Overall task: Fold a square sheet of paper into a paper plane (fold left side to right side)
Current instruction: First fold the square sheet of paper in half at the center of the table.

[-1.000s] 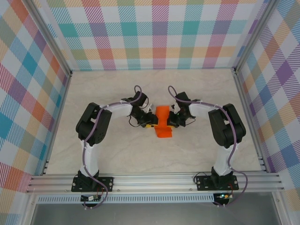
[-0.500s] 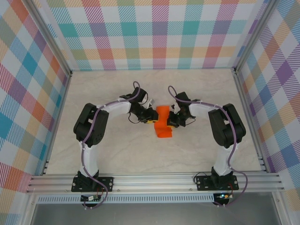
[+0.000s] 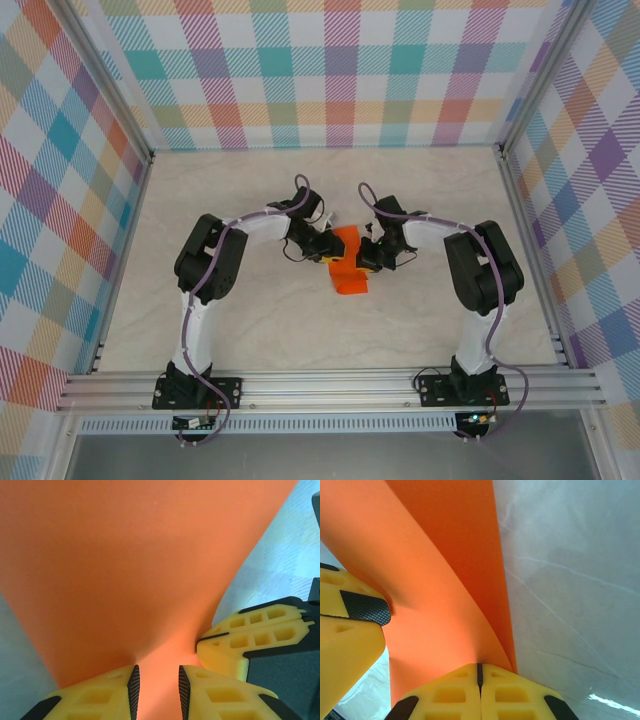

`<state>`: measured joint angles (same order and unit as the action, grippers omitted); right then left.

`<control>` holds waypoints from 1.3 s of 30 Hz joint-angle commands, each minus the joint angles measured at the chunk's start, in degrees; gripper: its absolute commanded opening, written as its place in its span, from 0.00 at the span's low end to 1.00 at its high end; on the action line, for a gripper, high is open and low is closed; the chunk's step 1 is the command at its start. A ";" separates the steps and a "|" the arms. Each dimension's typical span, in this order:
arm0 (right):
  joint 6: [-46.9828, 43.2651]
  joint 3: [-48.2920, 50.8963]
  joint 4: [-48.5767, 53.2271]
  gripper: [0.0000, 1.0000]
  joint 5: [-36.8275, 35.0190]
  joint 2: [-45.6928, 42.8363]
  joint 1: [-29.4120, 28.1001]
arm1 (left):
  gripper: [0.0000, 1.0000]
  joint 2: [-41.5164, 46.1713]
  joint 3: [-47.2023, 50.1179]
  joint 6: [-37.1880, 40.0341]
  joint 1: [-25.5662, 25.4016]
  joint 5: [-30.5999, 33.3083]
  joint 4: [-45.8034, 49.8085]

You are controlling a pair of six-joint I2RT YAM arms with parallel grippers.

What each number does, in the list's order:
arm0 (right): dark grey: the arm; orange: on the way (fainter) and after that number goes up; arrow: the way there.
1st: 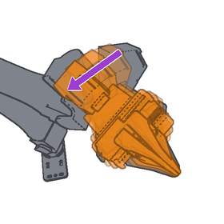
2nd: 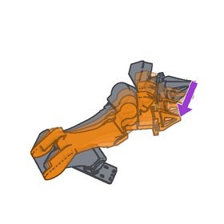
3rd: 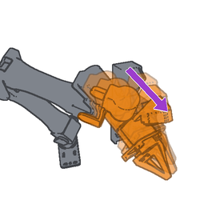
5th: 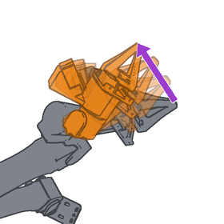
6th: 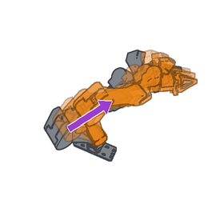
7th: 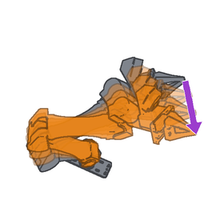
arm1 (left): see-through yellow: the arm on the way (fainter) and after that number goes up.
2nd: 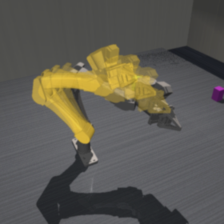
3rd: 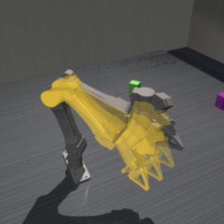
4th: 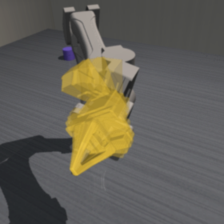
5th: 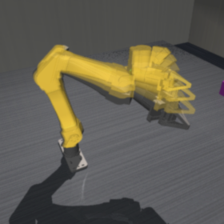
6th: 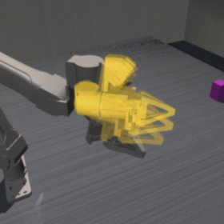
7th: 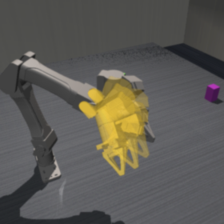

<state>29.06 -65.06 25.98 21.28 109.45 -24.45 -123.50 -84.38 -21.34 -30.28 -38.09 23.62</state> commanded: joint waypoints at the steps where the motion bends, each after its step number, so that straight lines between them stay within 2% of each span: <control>1: -1.45 0.81 5.03 0.05 -3.61 3.15 -0.26 | 0.29 -1.04 -0.64 2.23 1.29 0.99 2.52; 14: -1.99 0.19 5.50 0.05 -2.03 3.93 -0.25 | 0.30 -0.63 -0.62 5.06 7.14 0.23 4.47; 23: -1.82 -0.24 5.38 0.05 -2.03 3.93 -0.25 | 0.26 5.74 2.93 2.51 5.66 -5.10 -1.94; 30: -1.86 -0.33 5.50 0.05 -2.12 4.11 -0.25 | 0.23 0.62 -1.08 2.10 2.95 -5.65 -2.79; 39: -1.96 -0.42 5.82 0.05 -2.37 4.28 -0.25 | 0.23 -5.40 -6.50 3.95 3.77 -2.85 0.07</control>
<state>27.97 -66.35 27.59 21.65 110.21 -24.38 -127.52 -89.01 -18.55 -27.18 -41.87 22.33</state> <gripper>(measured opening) 0.054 0.228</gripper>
